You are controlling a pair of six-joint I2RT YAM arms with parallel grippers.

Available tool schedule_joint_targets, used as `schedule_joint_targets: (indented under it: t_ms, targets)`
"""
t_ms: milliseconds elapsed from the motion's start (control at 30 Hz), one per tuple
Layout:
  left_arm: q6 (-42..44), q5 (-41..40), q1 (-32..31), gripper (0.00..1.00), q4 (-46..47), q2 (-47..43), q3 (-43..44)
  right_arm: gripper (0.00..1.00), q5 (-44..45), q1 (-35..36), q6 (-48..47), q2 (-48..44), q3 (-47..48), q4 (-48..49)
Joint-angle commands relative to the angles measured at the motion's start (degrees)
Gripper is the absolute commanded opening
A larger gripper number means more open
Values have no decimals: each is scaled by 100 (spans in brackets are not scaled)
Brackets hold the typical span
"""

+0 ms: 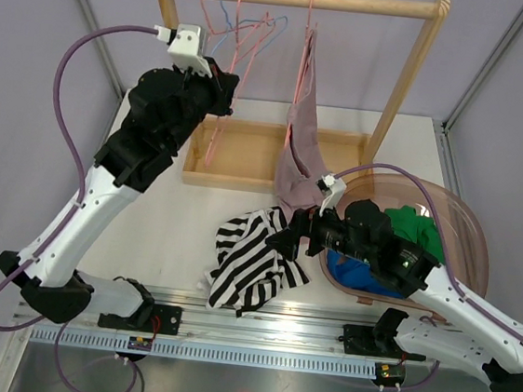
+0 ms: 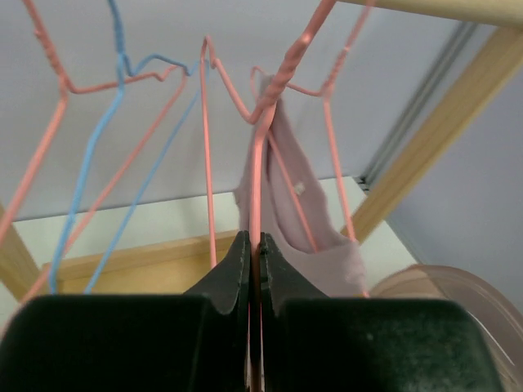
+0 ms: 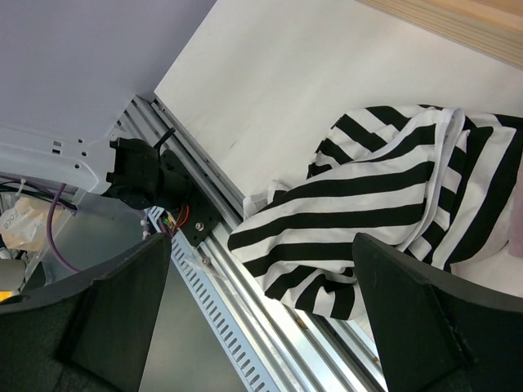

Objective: Remove the tank top from the hanger

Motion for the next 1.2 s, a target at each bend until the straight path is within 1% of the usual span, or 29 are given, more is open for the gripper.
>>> schedule_joint_targets:
  t_ms: [0, 67, 133, 167, 300, 333, 367, 467, 633, 667, 700, 733, 767, 800, 900, 933, 967, 1033, 1100, 1133, 1167]
  targets:
    - [-160, 502, 454, 0, -481, 324, 735, 100, 191, 36, -107, -200, -68, 29]
    - [-265, 932, 787, 0, -472, 526, 990, 99, 199, 36, -124, -244, -86, 11]
    - [-362, 1205, 964, 0, -568, 904, 1438, 99, 235, 36, -133, -261, -112, -15]
    - [-362, 1206, 1087, 0, -716, 1027, 1596, 99, 243, 45, -133, -279, -112, -24]
    - [-362, 1372, 1281, 0, -1025, 1651, 2343, 99, 235, 45, -124, -288, -147, -24]
    - [-388, 1391, 1316, 0, -1121, 1887, 2667, 100, 243, 36, -125, -305, -147, -42]
    - [-415, 1391, 1360, 0, -1296, 1994, 2766, 100, 235, 36, -125, -323, -165, -59]
    - [-511, 1329, 1404, 0, -1430, 2127, 2802, 99, 252, 36, -116, -367, -200, -86]
    - [-784, 1057, 1422, 1, -1246, 1846, 2275, 99, 287, 36, -168, -280, -226, -165]
    - [-810, 1065, 1422, 4, -1219, 1802, 2161, 100, 261, 36, -177, -244, -218, -165]
    - [-845, 1100, 1422, 14, -1210, 1758, 2134, 99, 235, 36, -195, -200, -209, -173]
    - [-846, 1127, 1422, 20, -1184, 1723, 2117, 100, 226, 45, -212, -113, -209, -182]
    - [-863, 1153, 1422, 28, -1192, 1662, 2125, 99, 226, 36, -221, -60, -200, -174]
    - [-881, 1223, 1422, 40, -1210, 1626, 2134, 99, 261, 45, -239, -7, -191, -174]
    - [-924, 1364, 1422, 54, -1210, 1416, 2108, 100, 506, 36, -300, 379, -112, -252]
    - [-933, 1399, 1422, 60, -1210, 1345, 2099, 99, 603, 45, -300, 624, -86, -331]
    - [-951, 1443, 1422, 63, -1210, 1179, 2055, 100, 830, 45, -300, 748, -25, -358]
    - [-960, 1530, 1413, 69, -1132, 959, 1819, 99, 990, 106, -300, 1116, -7, -376]
    - [-942, 1610, 1413, 72, -1140, 574, 1573, 100, 1210, 168, -300, 1468, 11, -315]
    - [-934, 1610, 1413, 77, -1175, 423, 1484, 99, 1262, 273, -300, 1600, 28, -288]
    - [-933, 1619, 1413, 80, -1175, 282, 1370, 99, 1437, 326, -300, 1732, 46, -279]
